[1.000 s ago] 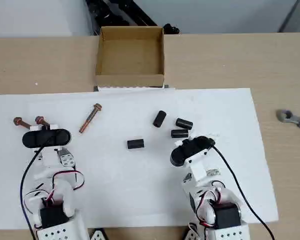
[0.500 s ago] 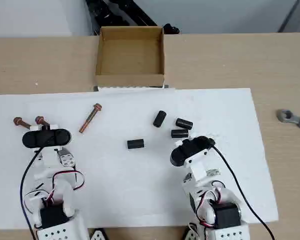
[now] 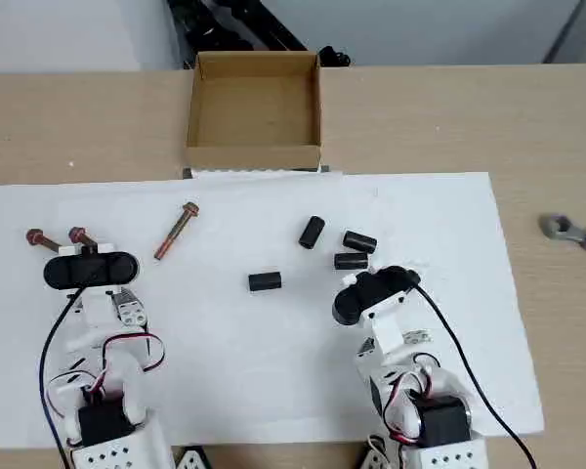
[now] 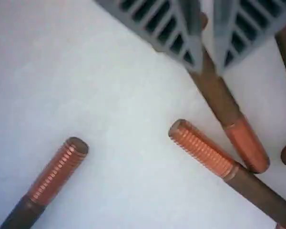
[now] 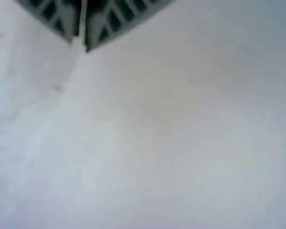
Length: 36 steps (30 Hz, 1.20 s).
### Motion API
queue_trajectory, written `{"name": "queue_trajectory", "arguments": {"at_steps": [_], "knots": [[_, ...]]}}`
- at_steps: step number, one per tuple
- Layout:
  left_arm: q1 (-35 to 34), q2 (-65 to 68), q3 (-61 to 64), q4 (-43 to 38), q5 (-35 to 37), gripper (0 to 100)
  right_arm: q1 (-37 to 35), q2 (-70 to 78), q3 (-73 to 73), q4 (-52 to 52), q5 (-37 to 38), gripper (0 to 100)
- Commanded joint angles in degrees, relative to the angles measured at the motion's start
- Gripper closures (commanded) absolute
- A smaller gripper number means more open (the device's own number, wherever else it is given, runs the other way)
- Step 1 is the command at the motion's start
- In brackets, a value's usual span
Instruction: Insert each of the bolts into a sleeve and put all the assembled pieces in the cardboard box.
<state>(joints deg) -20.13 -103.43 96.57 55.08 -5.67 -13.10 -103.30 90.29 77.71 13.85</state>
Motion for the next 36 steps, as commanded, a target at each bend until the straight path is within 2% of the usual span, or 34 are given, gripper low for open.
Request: {"name": "queue_trajectory", "arguments": {"at_steps": [1,24,26,31,36], "knots": [[-0.2,-0.9,-0.9,-1.1,0.4,100,0.0,-0.6,-0.4,-0.9,0.5,98.3],[-0.2,-0.9,-0.9,-1.1,0.4,100,-0.1,-0.6,-0.3,-1.2,0.7,98.0],[-0.2,-0.9,-0.9,-1.1,0.4,100,-2.4,-0.6,0.4,-4.2,0.7,98.0],[-0.2,-0.9,-0.9,-1.1,0.4,100,-2.6,-0.5,1.9,-10.1,0.4,98.1],[-0.2,-0.9,-0.9,-1.1,0.4,100,-2.2,-0.1,1.9,-10.4,0.4,98.3]]}}
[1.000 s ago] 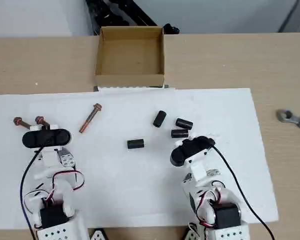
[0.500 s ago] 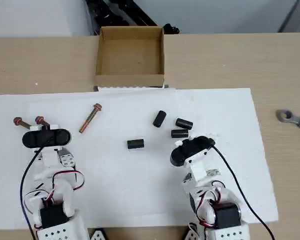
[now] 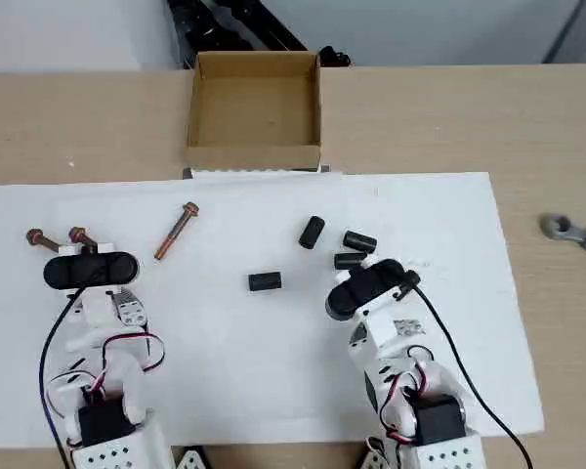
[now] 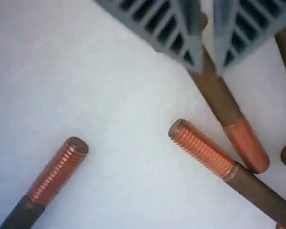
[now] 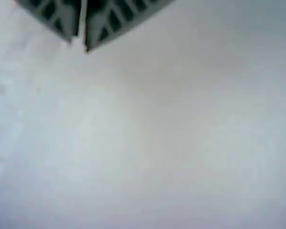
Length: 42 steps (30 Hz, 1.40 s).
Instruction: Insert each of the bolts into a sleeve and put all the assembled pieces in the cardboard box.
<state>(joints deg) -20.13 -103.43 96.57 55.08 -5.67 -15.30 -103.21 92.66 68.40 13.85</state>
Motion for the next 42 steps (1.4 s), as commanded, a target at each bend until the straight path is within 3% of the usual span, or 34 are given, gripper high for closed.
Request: {"name": "queue_trajectory", "arguments": {"at_steps": [1,13,20,24,32,34,37,42], "knots": [[-0.2,-0.9,-0.9,-1.1,0.4,100,0.8,0.0,-0.5,-1.1,0.4,98.0],[-0.2,-0.9,-0.9,-1.1,0.4,100,7.5,5.5,-11.7,1.9,3.7,98.0],[2.5,-0.9,-0.9,-1.3,0.4,100,9.5,34.2,-33.7,2.8,3.1,98.2],[4.5,-0.9,-0.9,-1.3,0.4,100,8.9,53.9,-51.3,8.7,-2.3,98.0],[7.6,-0.9,-0.9,-1.3,0.2,100,-0.3,73.5,-82.2,21.8,-10.0,98.0],[7.6,-0.9,-0.9,-1.3,-2.9,99,-0.7,76.1,-88.3,24.9,-11.2,98.0],[8.0,-0.9,-0.8,-0.9,-13.5,95,1.8,80.4,-93.0,27.6,-11.1,98.0],[7.6,-0.8,-4.4,3.2,-14.1,89,3.3,86.0,-93.1,27.8,-11.0,98.1]]}}
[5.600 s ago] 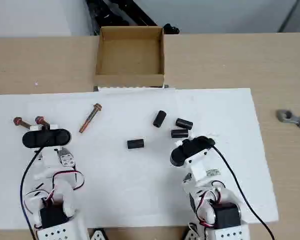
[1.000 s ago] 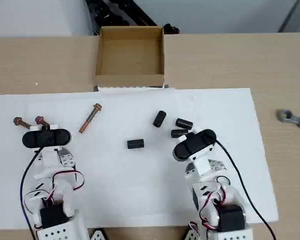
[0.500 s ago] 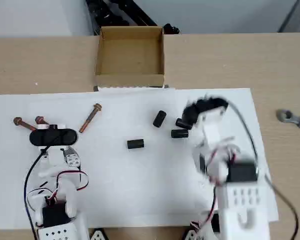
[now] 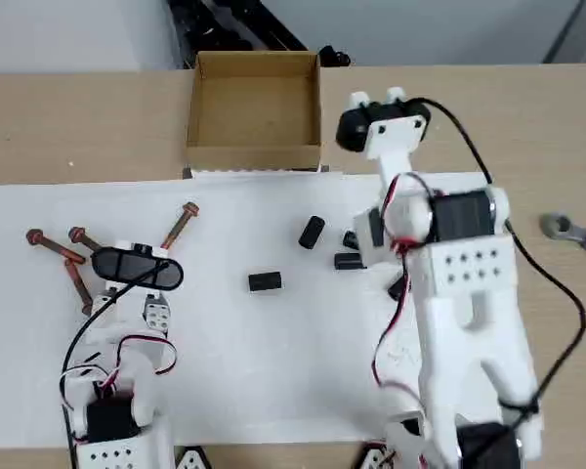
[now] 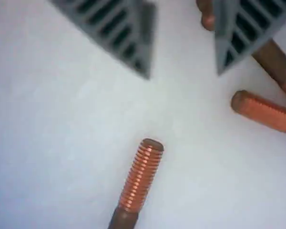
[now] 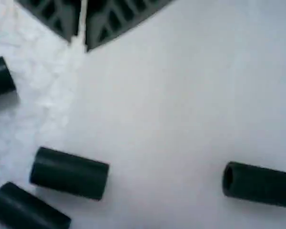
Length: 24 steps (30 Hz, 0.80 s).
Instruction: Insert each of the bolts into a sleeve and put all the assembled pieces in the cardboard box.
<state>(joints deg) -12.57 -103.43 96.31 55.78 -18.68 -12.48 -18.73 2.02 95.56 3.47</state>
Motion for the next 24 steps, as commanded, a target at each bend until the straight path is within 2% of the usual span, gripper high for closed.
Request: {"name": "queue_trajectory", "arguments": {"at_steps": [1,4,6,10,13,19,24], "knots": [[0.0,-0.7,-5.7,4.0,-1.1,89,-0.1,2.1,-2.6,0.7,-0.6,98.2],[0.0,3.3,-12.5,7.0,-1.1,89,-2.3,1.6,-2.6,0.7,-0.6,98.3],[0.0,10.5,-18.3,7.6,-1.1,89,-3.4,1.1,-2.6,0.7,-0.5,98.3],[0.4,35.3,-33.9,6.2,-0.9,89,-3.5,0.3,-2.6,0.7,-0.5,98.3],[0.8,56.2,-48.5,8.5,-1.1,89,-3.4,-0.3,-2.5,0.7,-0.5,98.3],[1.1,90.5,-76.4,21.7,-4.0,88,0.3,-0.7,-2.4,1.0,-0.5,98.3],[1.4,109.1,-98.6,33.6,-5.4,88,2.2,-0.7,-2.4,0.9,-0.5,98.3]]}}
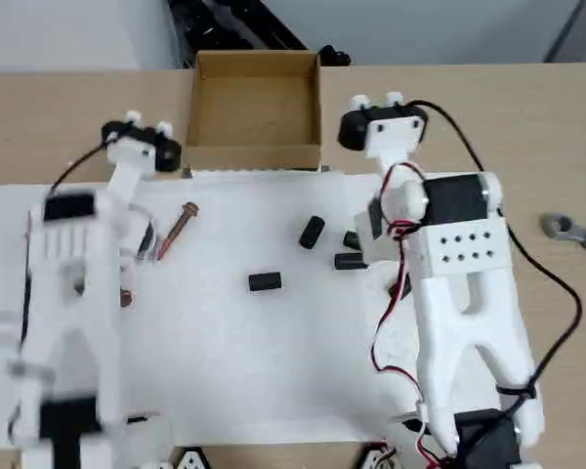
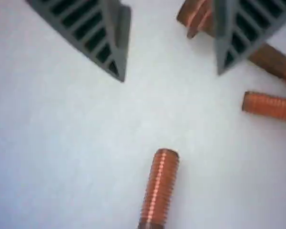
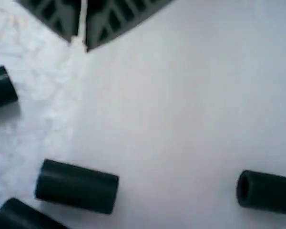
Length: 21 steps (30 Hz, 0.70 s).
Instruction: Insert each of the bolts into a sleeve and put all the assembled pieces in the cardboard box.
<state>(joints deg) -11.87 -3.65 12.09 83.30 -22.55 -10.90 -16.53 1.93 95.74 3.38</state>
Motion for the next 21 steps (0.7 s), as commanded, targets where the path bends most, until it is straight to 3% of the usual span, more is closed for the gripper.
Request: {"name": "queue_trajectory", "arguments": {"at_steps": [1,6,21], "knots": [[1.3,12.2,-17.7,8.5,-3.0,88,0.7,-2.9,-2.3,0.7,-0.4,98.3],[4.2,23.0,-32.5,15.7,-5.3,84,0.7,-2.9,-2.2,0.8,-0.4,98.3],[4.7,46.2,-55.4,16.7,-5.2,82,0.7,-2.9,-2.2,0.7,-0.4,98.2]]}}
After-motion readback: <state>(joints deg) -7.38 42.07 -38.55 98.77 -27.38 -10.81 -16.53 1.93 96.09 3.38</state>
